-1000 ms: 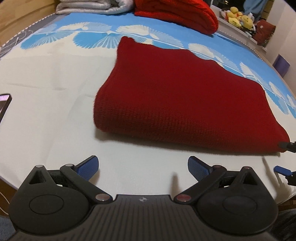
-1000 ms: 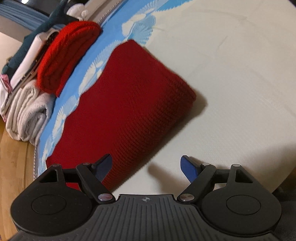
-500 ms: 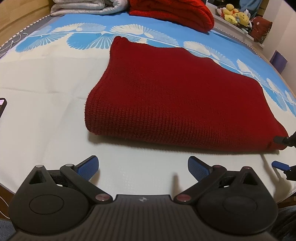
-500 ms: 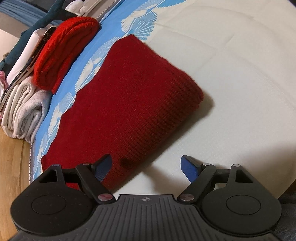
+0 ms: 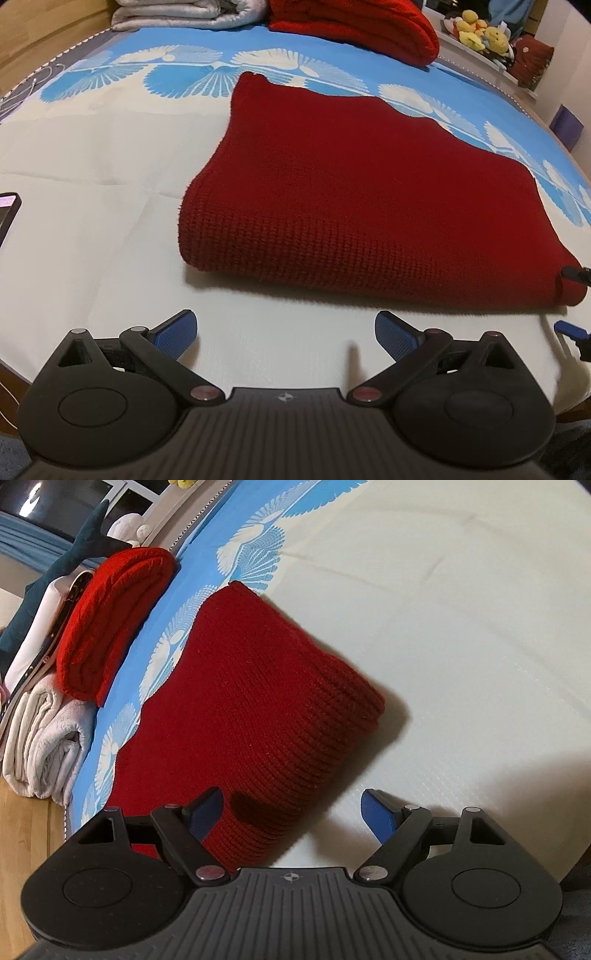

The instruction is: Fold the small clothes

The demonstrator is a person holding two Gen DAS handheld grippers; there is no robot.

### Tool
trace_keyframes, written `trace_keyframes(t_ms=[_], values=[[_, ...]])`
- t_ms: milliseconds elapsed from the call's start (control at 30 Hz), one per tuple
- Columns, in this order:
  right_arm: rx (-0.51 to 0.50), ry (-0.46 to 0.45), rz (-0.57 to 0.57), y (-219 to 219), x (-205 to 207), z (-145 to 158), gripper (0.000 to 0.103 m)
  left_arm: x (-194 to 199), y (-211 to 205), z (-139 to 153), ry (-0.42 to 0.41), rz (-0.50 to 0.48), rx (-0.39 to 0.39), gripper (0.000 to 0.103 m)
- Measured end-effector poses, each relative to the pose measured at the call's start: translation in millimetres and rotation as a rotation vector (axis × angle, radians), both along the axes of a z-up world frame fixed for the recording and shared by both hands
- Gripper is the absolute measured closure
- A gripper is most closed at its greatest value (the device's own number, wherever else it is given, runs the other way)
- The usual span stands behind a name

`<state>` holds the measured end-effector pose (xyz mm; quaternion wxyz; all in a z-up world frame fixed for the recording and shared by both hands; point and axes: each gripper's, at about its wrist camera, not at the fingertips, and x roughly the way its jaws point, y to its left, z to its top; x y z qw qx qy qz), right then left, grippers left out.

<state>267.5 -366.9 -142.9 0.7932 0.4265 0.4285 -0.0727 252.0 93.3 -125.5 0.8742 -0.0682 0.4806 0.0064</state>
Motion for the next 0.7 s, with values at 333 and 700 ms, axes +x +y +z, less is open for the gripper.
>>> trace_keyframes(t_ms=[333,700], values=[[-0.021,-0.019,0.021,-0.1,3.8,-1.5,0.018,7.7,26.9,1.8,0.001,0.156,-0.04,0.0],[0.017,-0.052,-0.058,-13.8,-2.2,-3.1,0.017,10.9,28.5,-8.1,0.046,0.184,-0.047,0.0]])
